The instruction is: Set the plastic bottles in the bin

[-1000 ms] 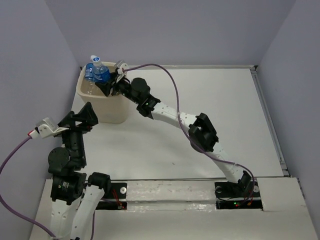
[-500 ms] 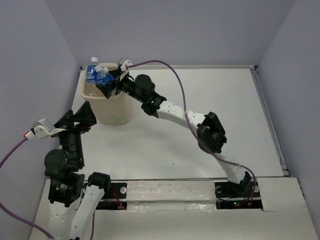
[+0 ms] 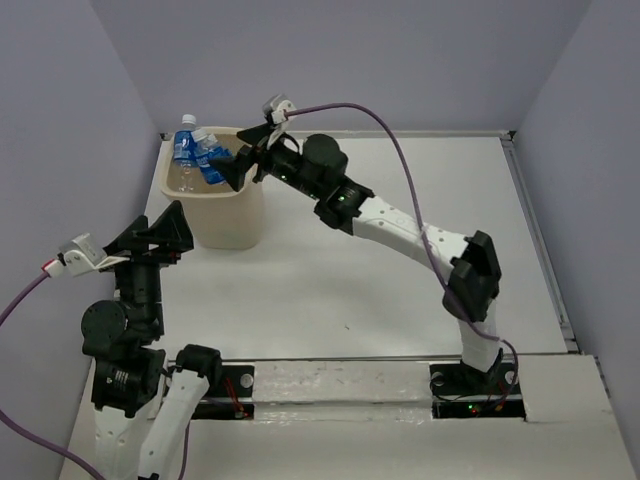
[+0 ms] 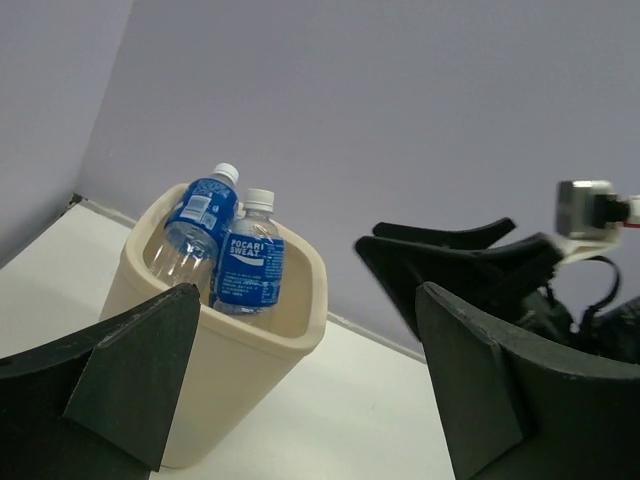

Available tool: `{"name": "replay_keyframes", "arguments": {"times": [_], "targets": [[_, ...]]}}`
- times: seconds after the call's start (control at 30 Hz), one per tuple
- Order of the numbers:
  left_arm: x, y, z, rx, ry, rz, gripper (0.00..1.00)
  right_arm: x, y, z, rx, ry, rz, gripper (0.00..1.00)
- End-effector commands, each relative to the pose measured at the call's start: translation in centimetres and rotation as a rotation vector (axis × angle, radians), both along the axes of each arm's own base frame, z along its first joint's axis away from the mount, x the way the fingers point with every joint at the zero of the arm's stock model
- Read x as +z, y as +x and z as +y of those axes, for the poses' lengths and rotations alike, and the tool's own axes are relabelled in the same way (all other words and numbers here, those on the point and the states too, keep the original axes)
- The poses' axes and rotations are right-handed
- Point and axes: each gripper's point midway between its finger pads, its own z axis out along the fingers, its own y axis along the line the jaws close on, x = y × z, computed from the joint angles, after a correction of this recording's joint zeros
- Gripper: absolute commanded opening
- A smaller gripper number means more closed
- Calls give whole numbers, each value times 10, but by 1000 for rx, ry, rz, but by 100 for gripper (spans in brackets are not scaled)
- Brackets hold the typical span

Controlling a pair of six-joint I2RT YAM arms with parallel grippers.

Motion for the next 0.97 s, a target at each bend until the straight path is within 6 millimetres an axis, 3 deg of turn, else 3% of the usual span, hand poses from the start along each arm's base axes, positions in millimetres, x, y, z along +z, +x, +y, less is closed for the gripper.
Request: {"name": "replay_keyframes", "arguments": {"times": [0.0,0.03,0.07,0.1,0.13,0.17,0.2,0.23,0.27,0.3,0.33,0.37,0.4,0.43,0.47,0.5,0.57,0.67,0.77,0.93], "targets": [[13,-4,-17,-95,26,-36,99,51,-33,-79,-108,98,17,100],[12,-5,-24,-131,39,-40,99,86,-51,-115,-140,177,-16,100],[8,-5,-28,-152,47,-36,99,80,-55,-131,-172,184,0,100],[-1,-2,-33,-175,57,-21,99,35,-55,-142,-213,129,64,100],[-4,-6,-42,-229,73,-28,99,56,-74,-174,-226,181,48,100],[-10,-5,-47,-253,81,-18,99,48,-83,-186,-225,173,63,100],[-20,-2,-53,-283,78,3,99,9,-88,-196,-241,116,112,100],[-23,-3,-57,-306,77,8,99,-7,-96,-207,-246,78,143,100],[-28,-3,-60,-322,79,17,99,-16,-103,-221,-262,67,164,100],[-34,-7,-72,-393,100,23,99,-6,-118,-248,-281,102,158,100],[-36,-9,-77,-421,103,24,99,-49,-123,-259,-305,22,217,100],[-38,-14,-84,-464,113,17,99,-60,-131,-269,-305,8,224,100],[-43,-14,-87,-482,110,26,99,-48,-149,-292,-290,55,199,100],[-46,-14,-90,-503,111,32,99,-55,-157,-302,-287,61,208,100],[-49,-15,-97,-540,109,41,99,-86,-163,-310,-294,20,250,100],[-54,-13,-100,-557,103,54,99,-78,-177,-330,-292,83,251,100],[-58,-13,-110,-614,99,67,99,-100,-184,-346,-314,94,280,100],[-58,-16,-121,-685,106,56,99,-116,-191,-376,-381,135,317,100],[-56,-18,-125,-712,103,37,99,-120,-198,-385,-378,143,340,100],[-60,-19,-134,-768,80,20,99,-100,-207,-386,-339,154,334,100]]}}
